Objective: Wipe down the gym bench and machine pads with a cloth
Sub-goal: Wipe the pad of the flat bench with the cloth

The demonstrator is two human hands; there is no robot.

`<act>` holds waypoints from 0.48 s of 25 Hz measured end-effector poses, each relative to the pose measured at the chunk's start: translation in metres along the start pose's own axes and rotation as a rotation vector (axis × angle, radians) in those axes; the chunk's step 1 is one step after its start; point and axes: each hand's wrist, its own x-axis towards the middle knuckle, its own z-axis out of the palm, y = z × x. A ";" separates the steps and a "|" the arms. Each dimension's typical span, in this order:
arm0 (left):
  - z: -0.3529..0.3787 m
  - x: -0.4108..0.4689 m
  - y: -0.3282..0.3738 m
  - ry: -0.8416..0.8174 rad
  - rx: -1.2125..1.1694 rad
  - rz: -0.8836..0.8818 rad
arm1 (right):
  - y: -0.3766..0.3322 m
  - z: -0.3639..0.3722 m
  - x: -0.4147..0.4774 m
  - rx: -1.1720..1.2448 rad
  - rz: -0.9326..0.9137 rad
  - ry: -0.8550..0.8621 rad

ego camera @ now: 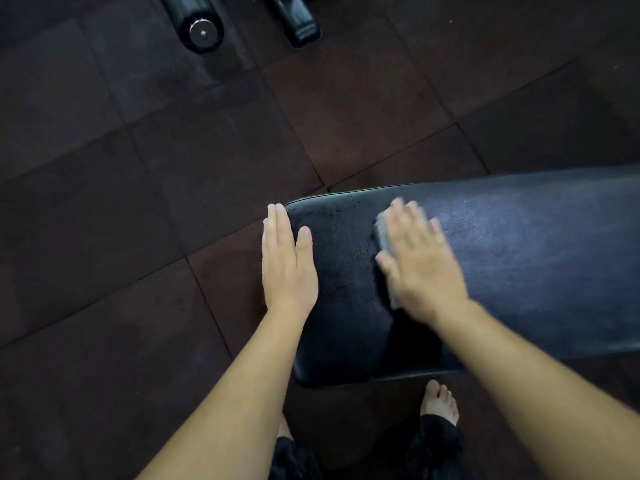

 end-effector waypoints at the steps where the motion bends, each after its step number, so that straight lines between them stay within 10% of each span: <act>1: -0.001 0.000 0.001 -0.004 -0.021 -0.007 | 0.015 -0.005 0.022 0.010 0.107 0.006; 4: -0.003 -0.001 0.001 -0.027 -0.112 -0.034 | -0.015 -0.012 0.065 0.060 0.187 0.040; 10: -0.010 -0.001 -0.006 -0.090 -0.317 -0.062 | -0.059 0.006 -0.005 -0.042 -0.368 -0.060; 12: -0.009 -0.003 -0.005 -0.087 -0.346 -0.078 | -0.032 -0.001 0.022 -0.035 -0.226 -0.030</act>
